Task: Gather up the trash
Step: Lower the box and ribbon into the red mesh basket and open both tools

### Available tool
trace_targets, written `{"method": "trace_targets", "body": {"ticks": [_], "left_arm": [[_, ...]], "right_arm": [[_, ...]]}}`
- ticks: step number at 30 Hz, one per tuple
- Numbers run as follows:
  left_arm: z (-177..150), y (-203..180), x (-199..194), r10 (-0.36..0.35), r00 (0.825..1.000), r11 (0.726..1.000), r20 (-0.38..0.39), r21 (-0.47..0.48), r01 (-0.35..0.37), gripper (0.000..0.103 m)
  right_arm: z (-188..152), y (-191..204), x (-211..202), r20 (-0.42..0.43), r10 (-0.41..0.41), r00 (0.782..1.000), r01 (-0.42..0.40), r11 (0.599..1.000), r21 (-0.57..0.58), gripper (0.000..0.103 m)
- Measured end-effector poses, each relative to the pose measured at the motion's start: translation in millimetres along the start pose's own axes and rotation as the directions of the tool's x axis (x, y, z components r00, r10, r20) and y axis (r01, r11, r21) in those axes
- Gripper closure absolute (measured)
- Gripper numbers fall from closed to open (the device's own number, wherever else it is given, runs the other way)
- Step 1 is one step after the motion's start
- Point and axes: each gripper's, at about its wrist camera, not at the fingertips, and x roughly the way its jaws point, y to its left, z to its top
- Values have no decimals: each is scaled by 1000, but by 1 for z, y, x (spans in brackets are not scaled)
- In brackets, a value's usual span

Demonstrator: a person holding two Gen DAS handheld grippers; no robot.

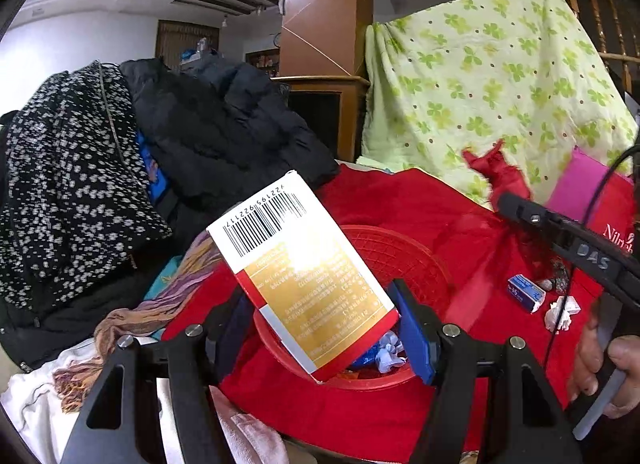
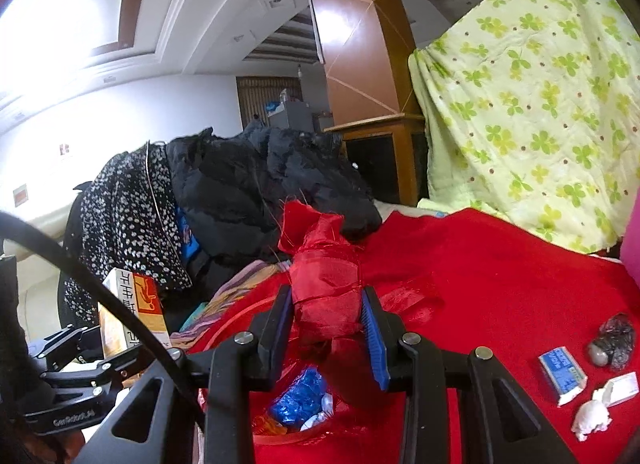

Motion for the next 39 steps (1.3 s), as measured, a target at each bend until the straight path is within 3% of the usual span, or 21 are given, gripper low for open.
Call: {"method": "trace_targets", "body": {"ticks": [6,11,14,21,31,39], "left_arm": [[-2,6,38,-60,996,998,-68,-7,59,32],[-6,1,73,-100,983,995,-153,0,101,32],[-7,-5,79,-103,980,994,-171,8,106,32],[-11,-20,63,-81,984,992,-158,79,94,28],[-16,-50,35,-73,985,983,-159,155,98,27],[-14,-101,14,-69,989,959,-128,263,101,21]], "right_arm": [[-10,-6,39,-85,-20,996,22,1000,21,66],[-18,-25,63,-156,7,988,12,993,117,65],[-21,-34,68,-174,57,983,-25,984,179,38],[-22,-40,46,-116,79,990,-56,981,187,38],[-39,-83,-6,-90,-36,995,49,988,148,38],[-56,-141,-57,-83,-184,979,195,970,144,38]]}}
